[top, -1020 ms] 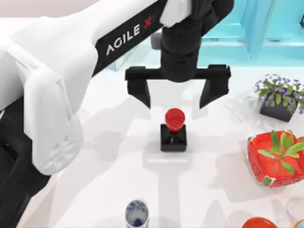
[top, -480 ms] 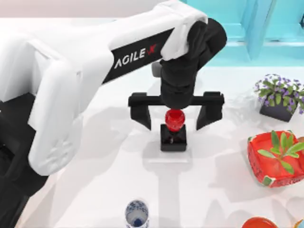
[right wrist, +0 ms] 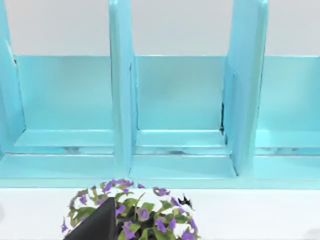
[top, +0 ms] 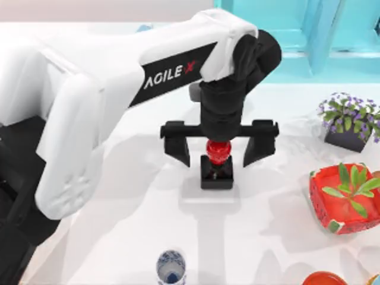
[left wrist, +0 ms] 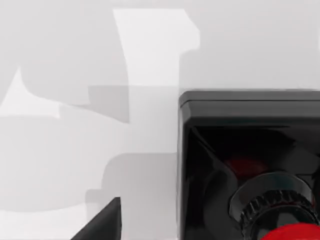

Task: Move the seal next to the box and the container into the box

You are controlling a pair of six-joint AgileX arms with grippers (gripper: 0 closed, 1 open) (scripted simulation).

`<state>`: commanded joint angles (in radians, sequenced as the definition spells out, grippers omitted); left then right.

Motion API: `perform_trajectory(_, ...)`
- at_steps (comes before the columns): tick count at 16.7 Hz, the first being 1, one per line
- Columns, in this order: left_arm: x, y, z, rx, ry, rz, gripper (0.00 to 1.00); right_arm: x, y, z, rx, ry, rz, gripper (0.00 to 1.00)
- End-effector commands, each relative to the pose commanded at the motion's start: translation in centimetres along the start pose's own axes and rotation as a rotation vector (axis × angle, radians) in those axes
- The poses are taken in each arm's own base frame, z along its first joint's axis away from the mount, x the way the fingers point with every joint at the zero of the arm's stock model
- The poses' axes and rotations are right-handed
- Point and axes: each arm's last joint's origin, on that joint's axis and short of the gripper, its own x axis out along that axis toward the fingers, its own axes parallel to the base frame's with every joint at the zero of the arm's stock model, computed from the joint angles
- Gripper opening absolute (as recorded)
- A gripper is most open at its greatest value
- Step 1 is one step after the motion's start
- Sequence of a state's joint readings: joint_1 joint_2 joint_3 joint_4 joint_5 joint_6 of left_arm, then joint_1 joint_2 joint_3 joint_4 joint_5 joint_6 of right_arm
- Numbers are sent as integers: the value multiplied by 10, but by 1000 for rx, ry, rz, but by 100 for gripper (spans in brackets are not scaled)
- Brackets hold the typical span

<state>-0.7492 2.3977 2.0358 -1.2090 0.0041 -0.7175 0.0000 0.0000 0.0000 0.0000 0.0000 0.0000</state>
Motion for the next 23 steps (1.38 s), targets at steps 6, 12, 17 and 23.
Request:
perform_trajectory(6,0,0,0,0,0,0,40,0,0,0,0,0,0,100)
perform_trajectory(12,0,0,0,0,0,0,0,0,0,0,0,0,0,100)
perform_trajectory(17,0,0,0,0,0,0,0,0,0,0,0,0,0,100)
perform_trajectory(23,-14,15,3,3,5,4,0,0,0,0,0,0,0,100)
